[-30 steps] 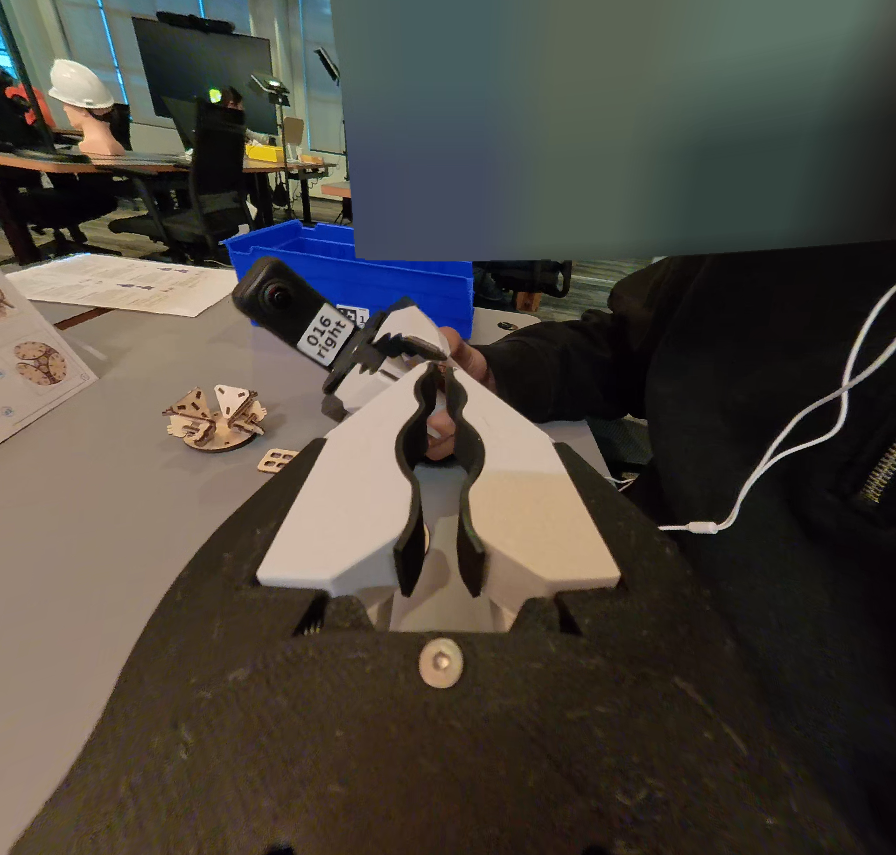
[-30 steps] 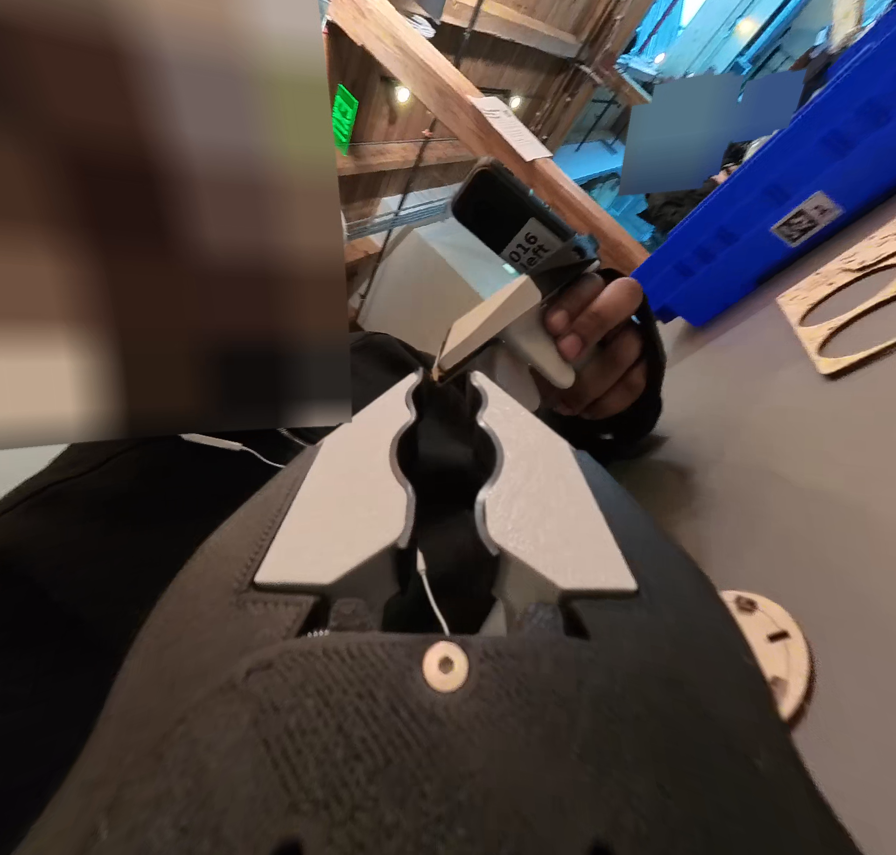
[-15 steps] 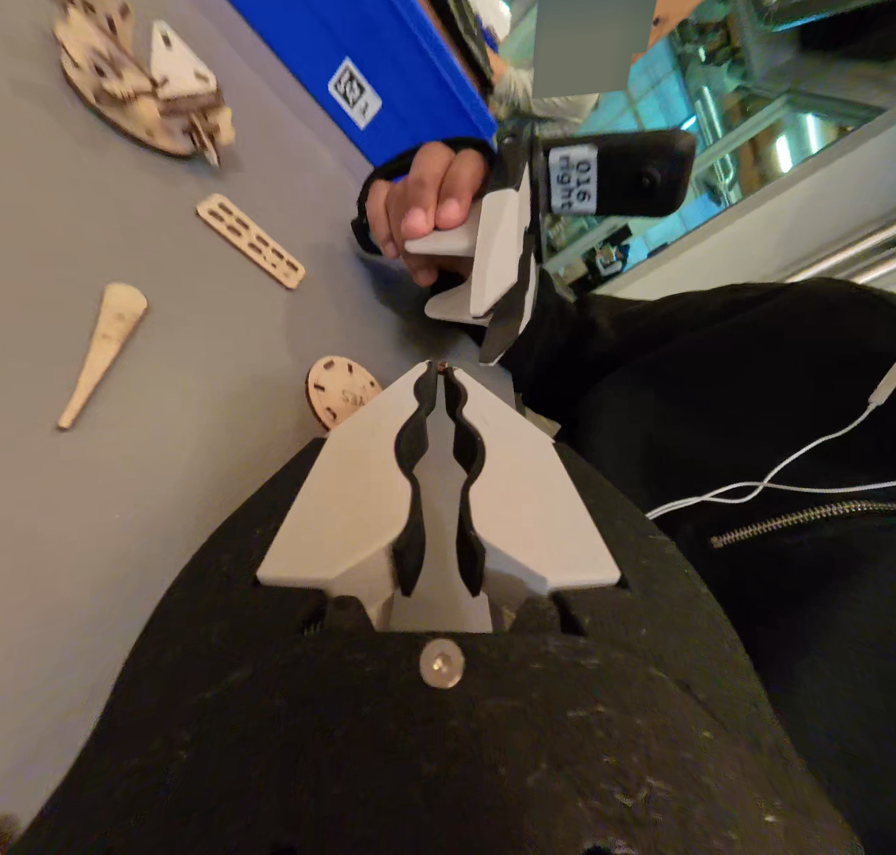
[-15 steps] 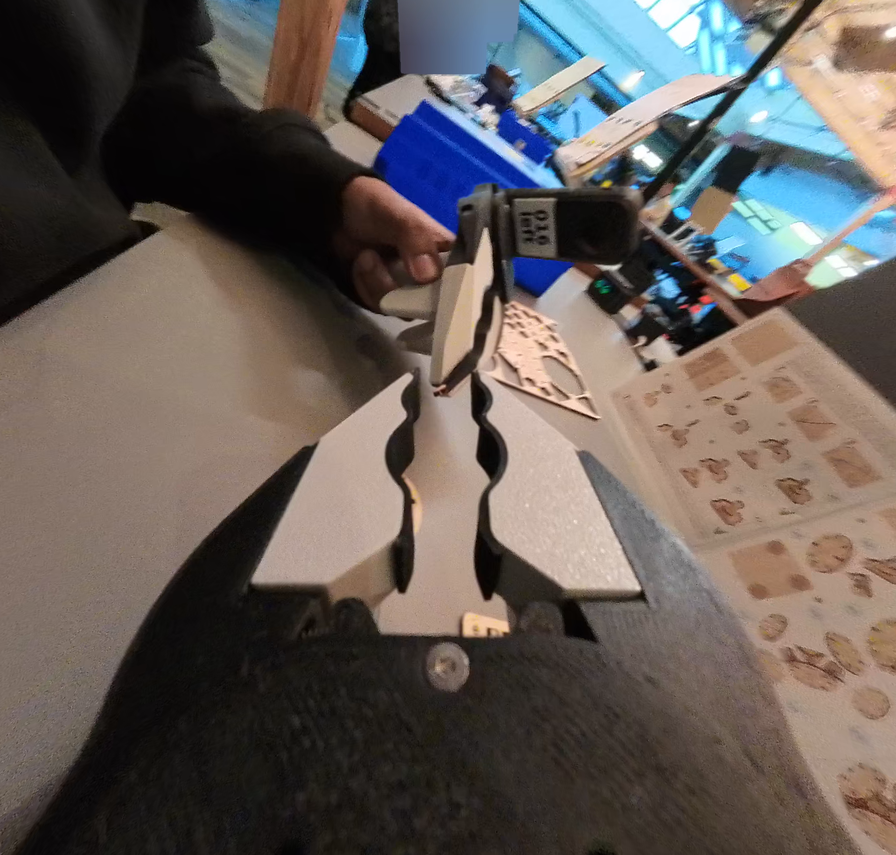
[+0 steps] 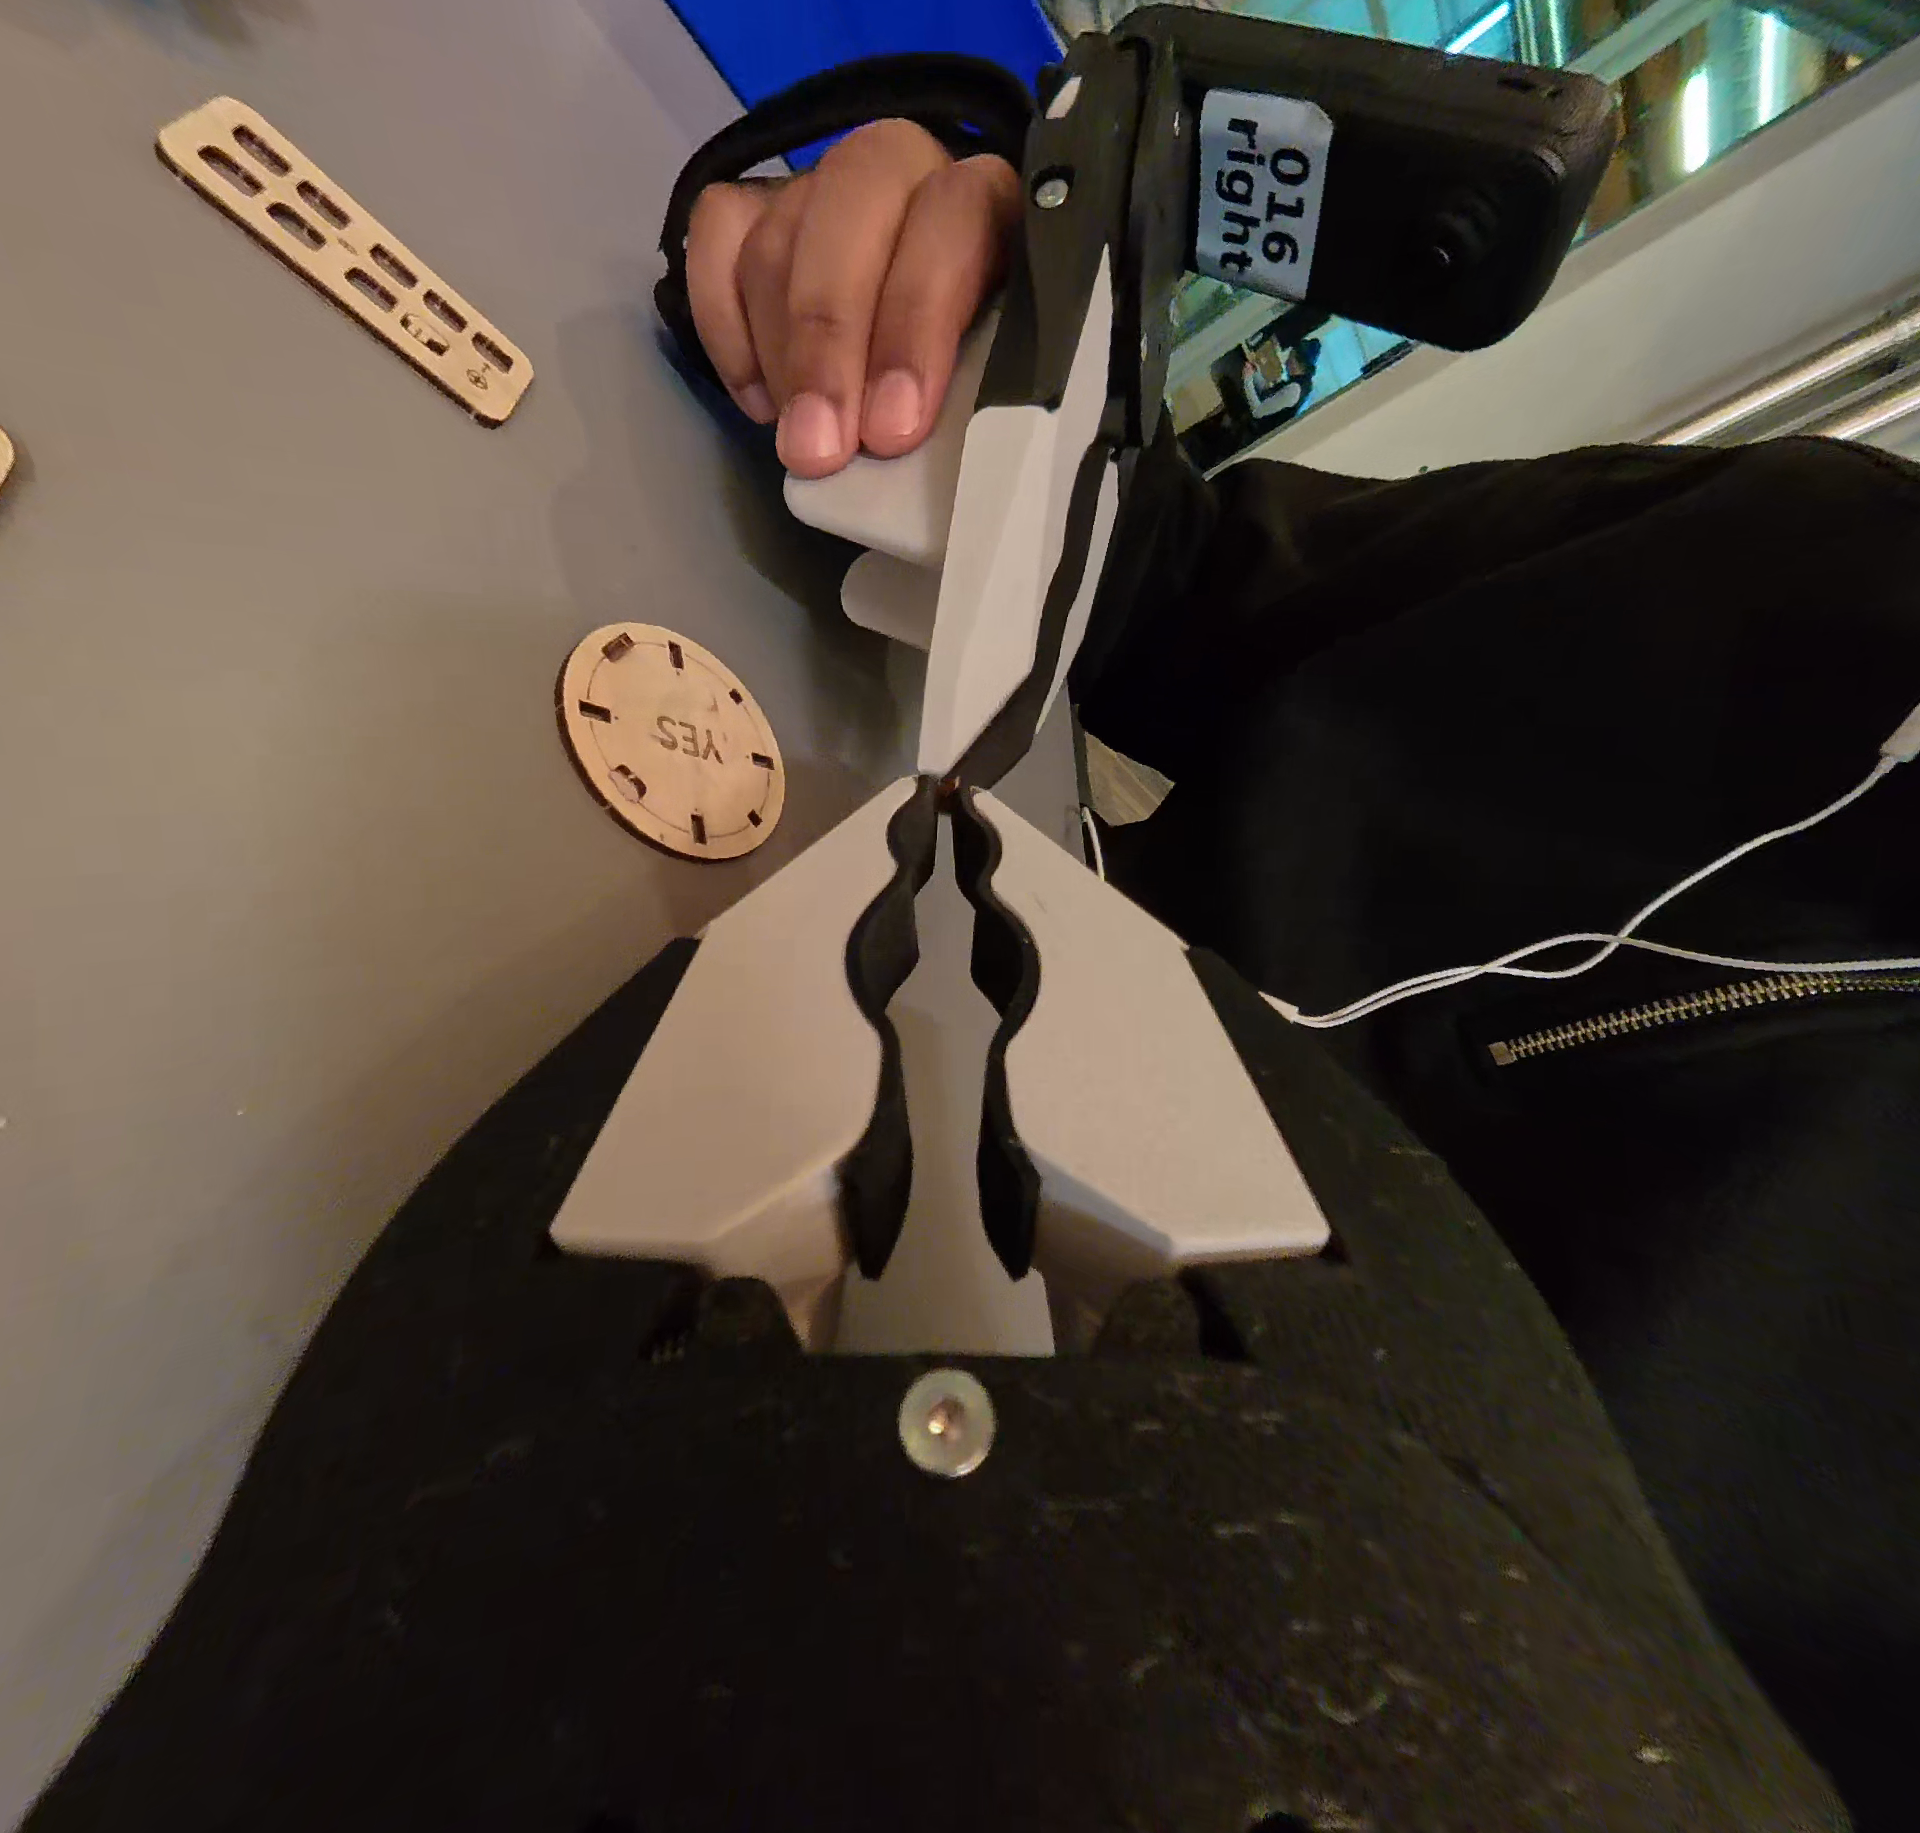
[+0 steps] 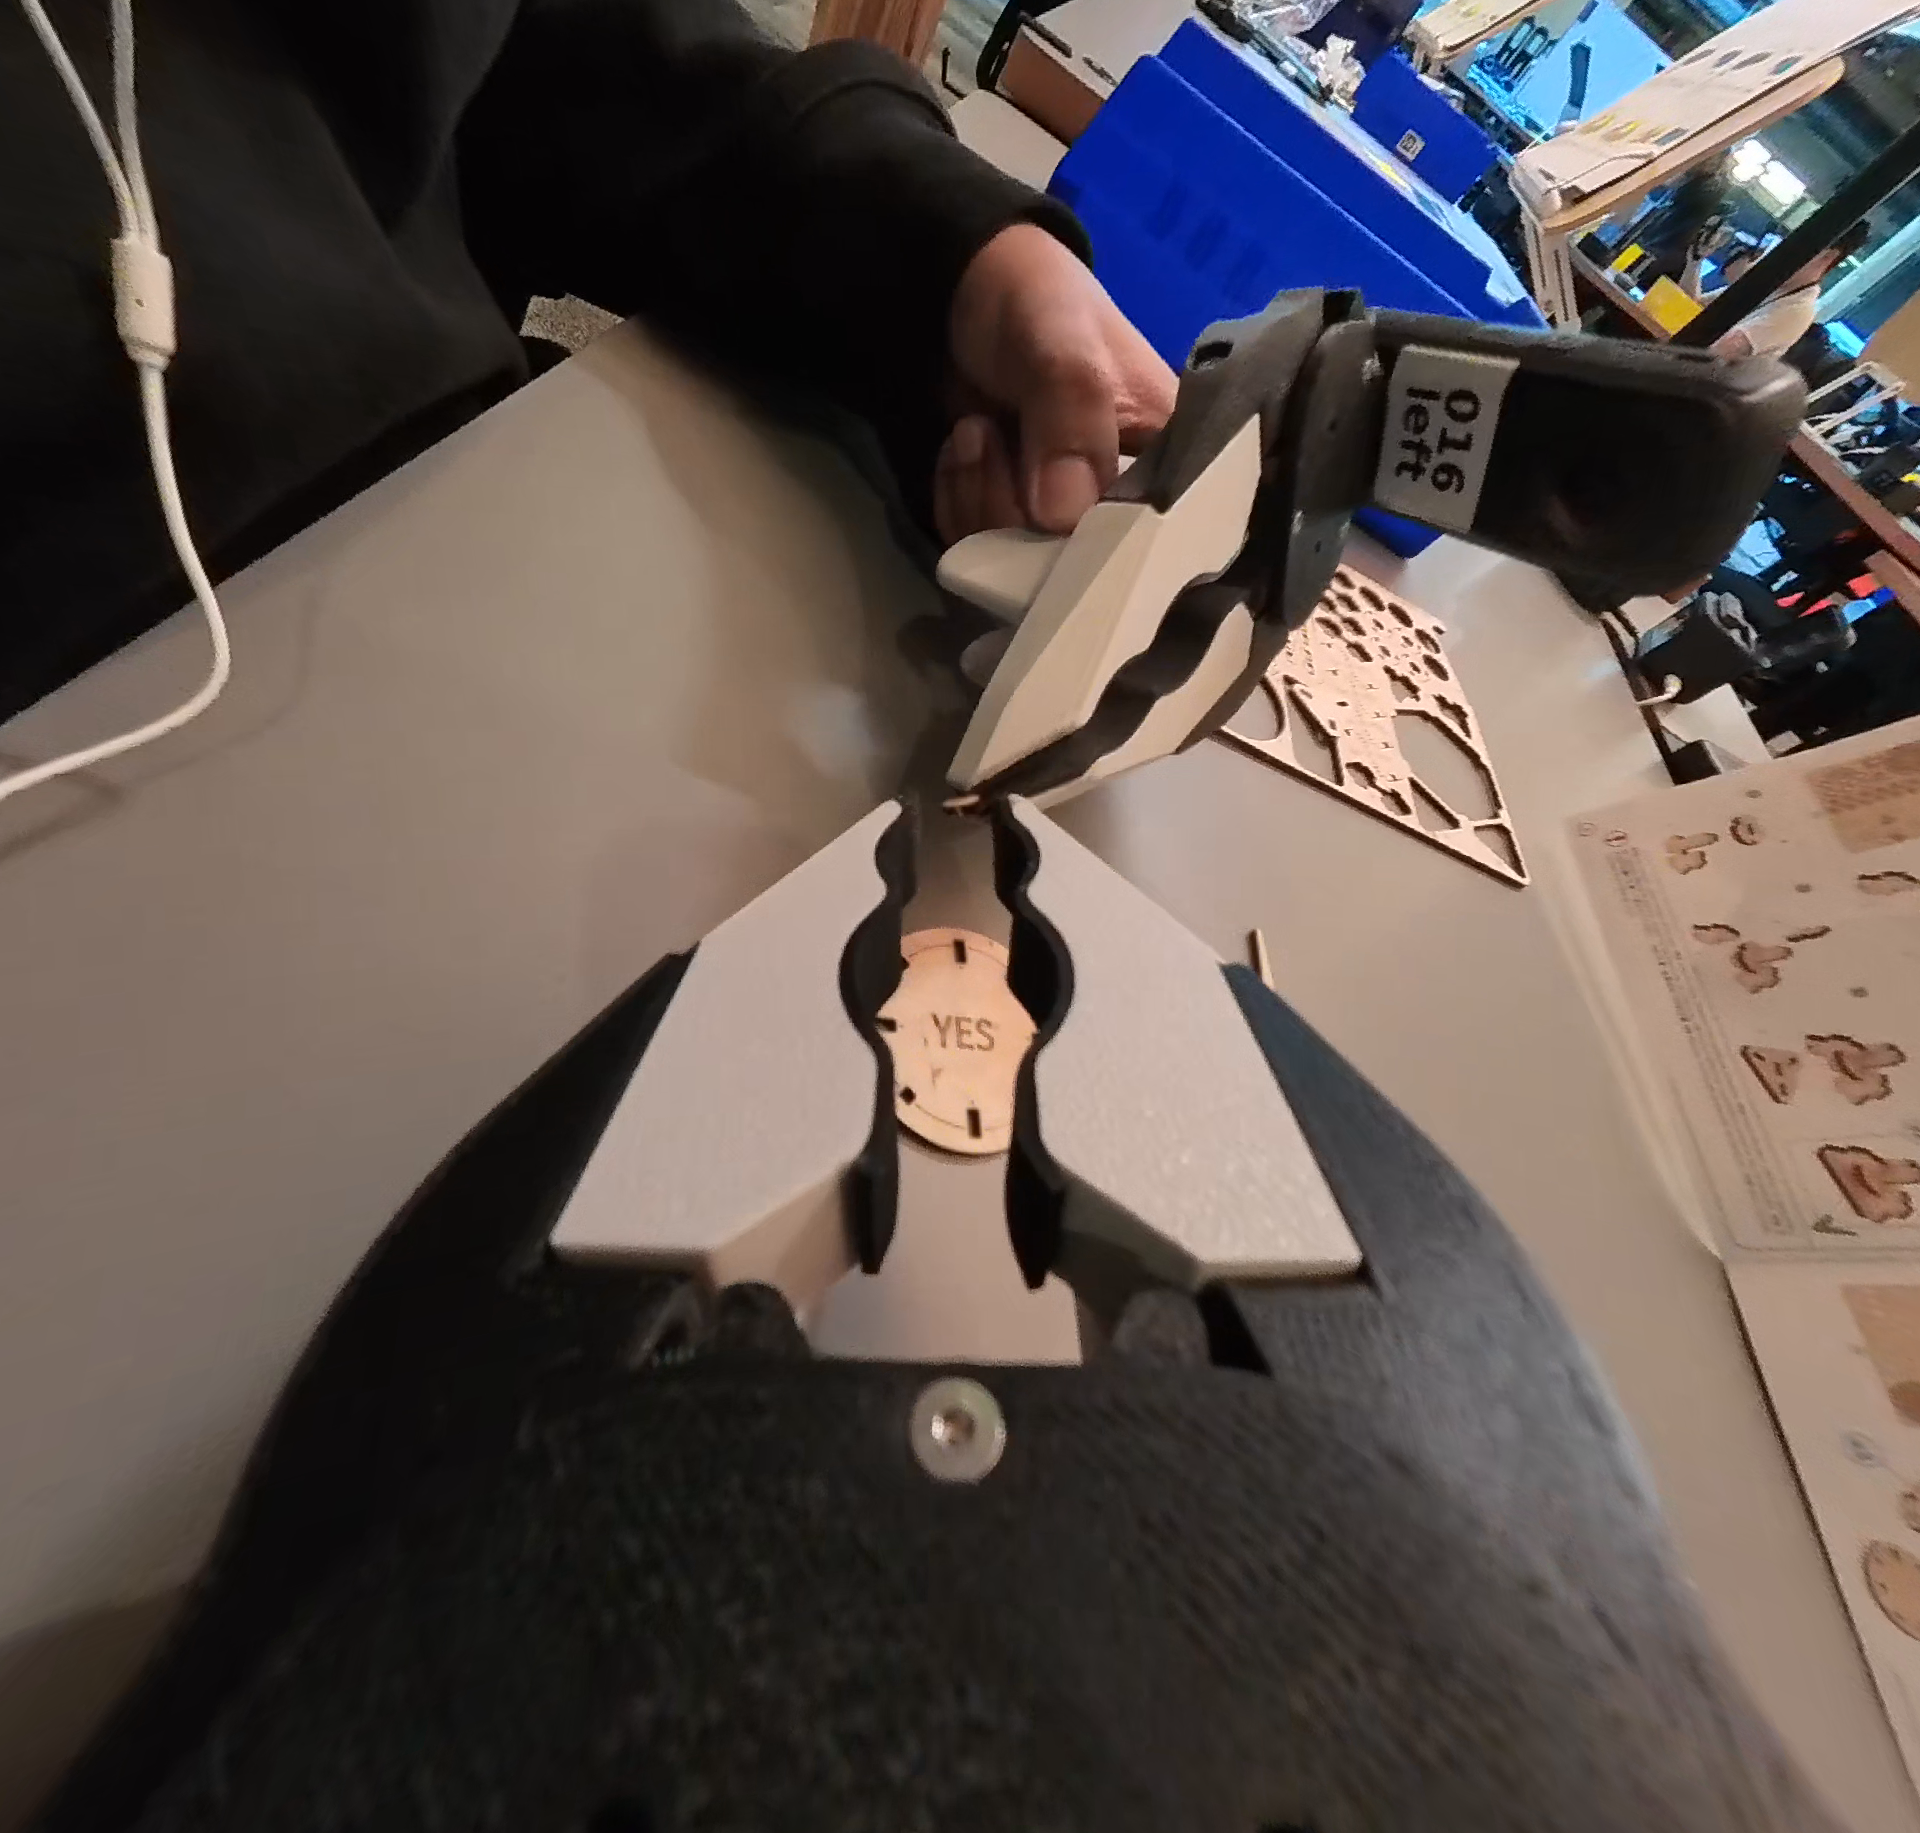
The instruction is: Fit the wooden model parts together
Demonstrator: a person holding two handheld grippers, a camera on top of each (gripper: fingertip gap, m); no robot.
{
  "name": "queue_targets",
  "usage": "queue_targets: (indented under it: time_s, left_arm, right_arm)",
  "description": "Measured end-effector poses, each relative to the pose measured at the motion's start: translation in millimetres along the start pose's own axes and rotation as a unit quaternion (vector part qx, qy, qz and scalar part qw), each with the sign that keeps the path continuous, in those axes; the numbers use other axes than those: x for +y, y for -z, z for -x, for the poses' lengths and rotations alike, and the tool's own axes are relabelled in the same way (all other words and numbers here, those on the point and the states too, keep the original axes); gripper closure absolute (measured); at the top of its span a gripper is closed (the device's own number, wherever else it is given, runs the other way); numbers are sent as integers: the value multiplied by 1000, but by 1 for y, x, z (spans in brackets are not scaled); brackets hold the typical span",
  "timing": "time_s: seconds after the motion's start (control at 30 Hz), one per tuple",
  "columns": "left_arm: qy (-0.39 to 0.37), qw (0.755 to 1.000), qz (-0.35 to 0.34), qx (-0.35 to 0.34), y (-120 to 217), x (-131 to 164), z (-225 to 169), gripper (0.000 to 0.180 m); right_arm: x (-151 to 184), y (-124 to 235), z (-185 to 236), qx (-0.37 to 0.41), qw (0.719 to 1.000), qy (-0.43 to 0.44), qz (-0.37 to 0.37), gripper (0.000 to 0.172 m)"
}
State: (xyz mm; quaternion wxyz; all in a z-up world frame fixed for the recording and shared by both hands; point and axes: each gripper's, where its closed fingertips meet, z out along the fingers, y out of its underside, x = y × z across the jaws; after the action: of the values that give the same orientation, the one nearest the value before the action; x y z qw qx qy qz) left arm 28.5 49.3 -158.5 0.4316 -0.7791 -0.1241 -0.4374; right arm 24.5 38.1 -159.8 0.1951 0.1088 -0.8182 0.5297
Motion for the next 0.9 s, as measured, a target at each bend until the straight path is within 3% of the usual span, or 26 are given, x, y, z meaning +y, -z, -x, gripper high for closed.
queue_targets:
  time_s: [0.13, 0.9]
  left_arm:
    - [3, 1000, 0, 4, 0, 0, -1, 180]
    - [39, 994, -80, 57, 11, -22, -10, 176]
  right_arm:
    - [0, 1, 0, 3, 1000, 11, 3, 167]
    - [-16, 13, -21, 63, 998, 6, -31, 168]
